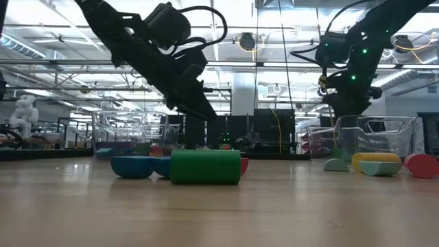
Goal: Sort blocks by size
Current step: Put the light blue half-circle block into the top right transparent bin
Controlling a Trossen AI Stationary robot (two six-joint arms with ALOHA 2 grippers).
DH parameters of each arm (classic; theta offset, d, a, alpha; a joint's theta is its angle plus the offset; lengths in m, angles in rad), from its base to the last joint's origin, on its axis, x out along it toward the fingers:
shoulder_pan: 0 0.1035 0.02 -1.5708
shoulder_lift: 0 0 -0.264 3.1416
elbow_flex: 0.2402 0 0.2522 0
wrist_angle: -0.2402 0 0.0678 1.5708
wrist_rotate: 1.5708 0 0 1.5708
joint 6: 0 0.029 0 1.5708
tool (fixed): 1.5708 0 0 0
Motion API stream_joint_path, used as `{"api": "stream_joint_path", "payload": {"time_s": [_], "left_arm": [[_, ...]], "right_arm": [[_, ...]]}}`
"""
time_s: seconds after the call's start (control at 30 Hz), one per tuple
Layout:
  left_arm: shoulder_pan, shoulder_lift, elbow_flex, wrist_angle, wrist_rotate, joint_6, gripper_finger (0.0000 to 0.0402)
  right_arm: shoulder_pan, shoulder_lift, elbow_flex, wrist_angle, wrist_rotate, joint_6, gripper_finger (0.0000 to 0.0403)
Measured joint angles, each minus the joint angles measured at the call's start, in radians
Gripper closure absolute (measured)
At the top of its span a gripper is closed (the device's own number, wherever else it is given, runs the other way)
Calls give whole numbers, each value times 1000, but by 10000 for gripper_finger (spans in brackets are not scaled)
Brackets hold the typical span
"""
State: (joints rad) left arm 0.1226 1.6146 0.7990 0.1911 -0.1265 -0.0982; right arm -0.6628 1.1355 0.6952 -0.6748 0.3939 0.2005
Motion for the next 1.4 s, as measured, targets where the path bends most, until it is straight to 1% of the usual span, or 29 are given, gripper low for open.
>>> {"api": "stream_joint_path", "payload": {"time_s": [0.1, 0.27, 0.43, 0.6, 0.7, 0.8, 0.93, 1.23, 1.4], "left_arm": [[0, 0, 0, 45, -9, 0, 221], [-2, 0, 0, 63, -8, 8, 221], [-15, 0, 0, 47, 40, 9, 221], [-52, 0, 0, 12, 48, 1, 221], [-84, 0, 0, 5, 45, -29, 221], [-113, 0, 0, 22, 13, -77, 221], [-152, 0, 0, 52, -20, -80, 221], [-227, 0, 1, 183, -21, -79, 221], [-265, 0, 1, 192, -22, -79, 221]], "right_arm": [[11, -31, 0, 15, -1, 5, 173], [89, -133, 0, 38, -3, 53, 181], [237, -228, 0, 107, -8, 76, 192], [420, -250, 0, 200, -8, 72, 195], [518, -237, 0, 267, -4, 72, 196], [604, -207, 0, 323, -3, 74, 196], [693, -153, 0, 372, -2, 80, 196], [831, -19, 0, 371, -3, 153, 196], [896, 41, 0, 371, -4, 155, 196]]}}
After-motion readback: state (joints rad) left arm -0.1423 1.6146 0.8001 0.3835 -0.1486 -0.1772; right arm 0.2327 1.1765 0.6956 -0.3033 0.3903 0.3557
